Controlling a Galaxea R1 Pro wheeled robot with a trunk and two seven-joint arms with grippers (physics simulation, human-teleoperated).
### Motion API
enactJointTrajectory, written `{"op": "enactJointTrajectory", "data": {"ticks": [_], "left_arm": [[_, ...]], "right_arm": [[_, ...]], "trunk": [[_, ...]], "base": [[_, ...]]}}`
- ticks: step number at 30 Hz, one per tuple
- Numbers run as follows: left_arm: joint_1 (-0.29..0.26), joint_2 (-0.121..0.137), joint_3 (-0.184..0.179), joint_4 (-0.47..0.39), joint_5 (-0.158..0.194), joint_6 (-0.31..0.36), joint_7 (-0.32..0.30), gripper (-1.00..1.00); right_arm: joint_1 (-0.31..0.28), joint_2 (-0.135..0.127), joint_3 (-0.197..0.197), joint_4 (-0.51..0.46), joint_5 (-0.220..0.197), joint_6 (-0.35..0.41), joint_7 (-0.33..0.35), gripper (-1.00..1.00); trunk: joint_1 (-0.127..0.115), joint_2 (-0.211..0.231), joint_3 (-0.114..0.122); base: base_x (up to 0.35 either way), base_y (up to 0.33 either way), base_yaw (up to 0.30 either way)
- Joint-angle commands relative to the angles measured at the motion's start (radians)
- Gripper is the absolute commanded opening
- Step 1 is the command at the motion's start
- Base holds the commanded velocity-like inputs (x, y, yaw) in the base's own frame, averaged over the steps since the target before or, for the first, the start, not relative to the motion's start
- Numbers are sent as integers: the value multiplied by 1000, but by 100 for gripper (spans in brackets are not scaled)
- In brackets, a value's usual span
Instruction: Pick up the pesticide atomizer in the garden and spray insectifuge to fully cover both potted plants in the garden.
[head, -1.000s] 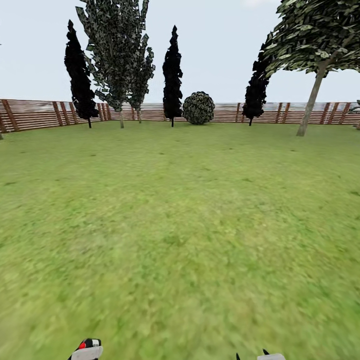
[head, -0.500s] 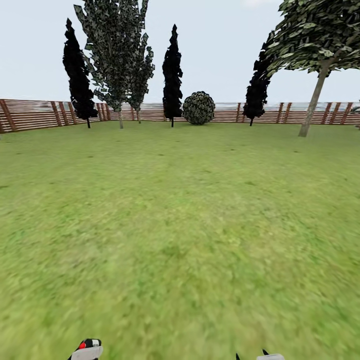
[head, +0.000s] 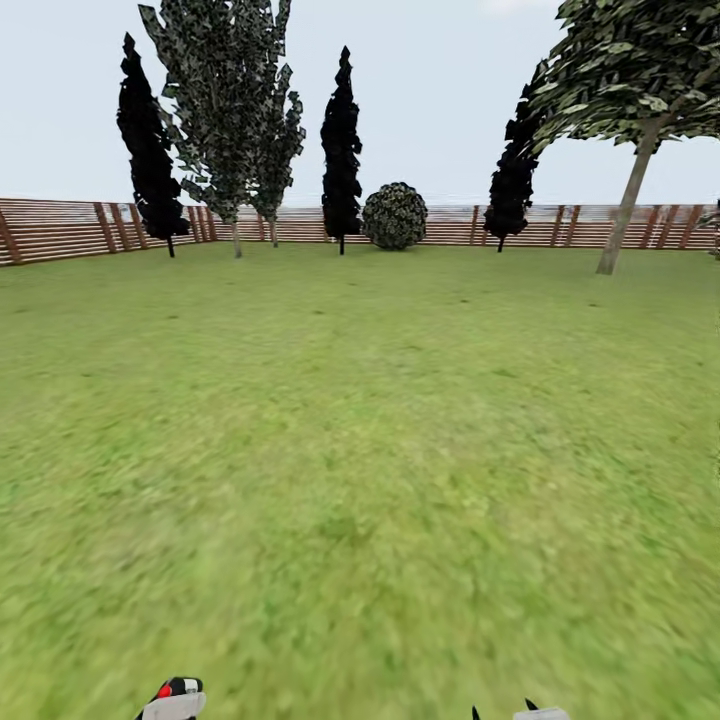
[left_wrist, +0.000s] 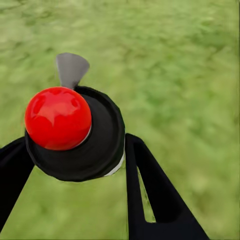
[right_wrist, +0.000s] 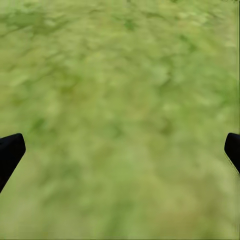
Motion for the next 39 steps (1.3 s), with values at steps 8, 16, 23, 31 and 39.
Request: {"op": "enactJointTrajectory", "data": {"ticks": [8, 16, 23, 31, 39], "left_arm": [[-1, -1, 9, 0, -10, -4, -5, -100], [-1, -1, 9, 0, -10, -4, -5, -100], [-1, -1, 9, 0, -10, -4, -5, -100], [-1, -1, 9, 0, -10, -4, -5, -100], [-1, -1, 9, 0, -10, -4, -5, -100]], "right_arm": [[-1, -1, 4, 1, 0, -3, 0, 100], [-1, -1, 3, -1, 0, -2, 0, 100], [-1, -1, 4, -1, 0, -2, 0, 100], [-1, -1, 4, -1, 0, -2, 0, 100], [-1, -1, 4, -1, 0, -2, 0, 100]], "trunk": [[0, 0, -1], [0, 0, -1], [0, 0, -1], [0, 0, -1], [0, 0, -1]], "base": [[338, 0, -229], [338, 0, -268], [338, 0, -269], [338, 0, -269], [338, 0, -269]]}}
